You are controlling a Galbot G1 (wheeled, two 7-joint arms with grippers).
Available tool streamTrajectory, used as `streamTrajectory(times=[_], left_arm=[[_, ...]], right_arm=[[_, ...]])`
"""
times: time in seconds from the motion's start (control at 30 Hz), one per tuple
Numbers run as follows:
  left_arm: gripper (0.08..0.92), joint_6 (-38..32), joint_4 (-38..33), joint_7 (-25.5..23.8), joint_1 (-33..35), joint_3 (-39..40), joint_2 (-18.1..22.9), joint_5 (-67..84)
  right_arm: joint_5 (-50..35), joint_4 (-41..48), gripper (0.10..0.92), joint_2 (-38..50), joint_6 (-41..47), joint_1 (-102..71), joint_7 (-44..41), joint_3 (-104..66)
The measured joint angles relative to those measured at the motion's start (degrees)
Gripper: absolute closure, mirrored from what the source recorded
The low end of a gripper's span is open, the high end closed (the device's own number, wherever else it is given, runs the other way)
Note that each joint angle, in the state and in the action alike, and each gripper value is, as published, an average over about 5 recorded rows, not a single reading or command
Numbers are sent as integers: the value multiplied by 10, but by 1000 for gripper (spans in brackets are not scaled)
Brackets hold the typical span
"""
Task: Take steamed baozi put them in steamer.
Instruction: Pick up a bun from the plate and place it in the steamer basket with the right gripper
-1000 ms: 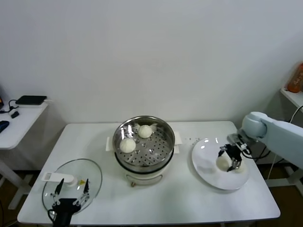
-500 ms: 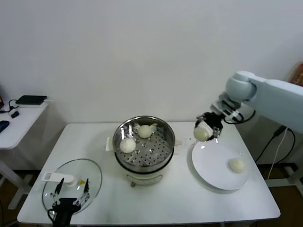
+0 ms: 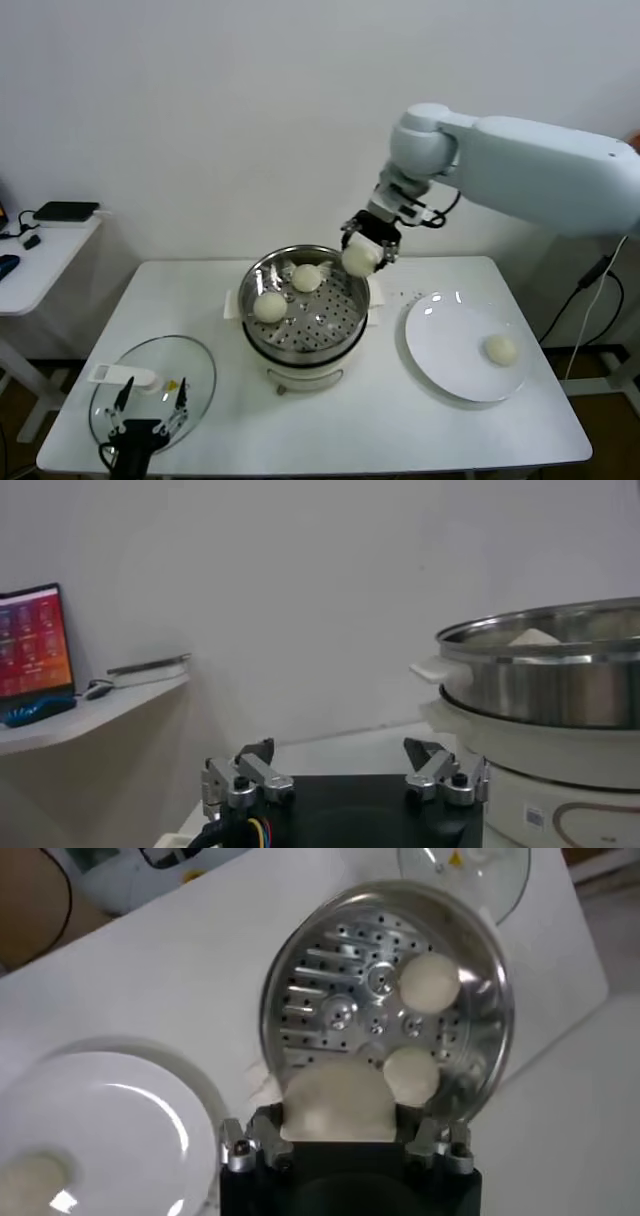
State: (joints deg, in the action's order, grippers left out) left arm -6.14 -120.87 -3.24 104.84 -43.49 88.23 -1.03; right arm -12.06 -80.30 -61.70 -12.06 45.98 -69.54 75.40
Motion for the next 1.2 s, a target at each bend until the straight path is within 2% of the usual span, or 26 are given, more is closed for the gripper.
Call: streamTrajectory(times=[0.47,0.8,1.2], left_arm=[[177,2,2,2,2,-7,0,4],[177,3,7,2,1,-9,1,4],[177,2,13,2,1,-9,2,4]], right_arm=[[105,7,302,-104,-52,-68,0,-38],[193,0,304,-119,-98,-125,1,-55],[242,-16,300,-115,-120,-166,1,-55]])
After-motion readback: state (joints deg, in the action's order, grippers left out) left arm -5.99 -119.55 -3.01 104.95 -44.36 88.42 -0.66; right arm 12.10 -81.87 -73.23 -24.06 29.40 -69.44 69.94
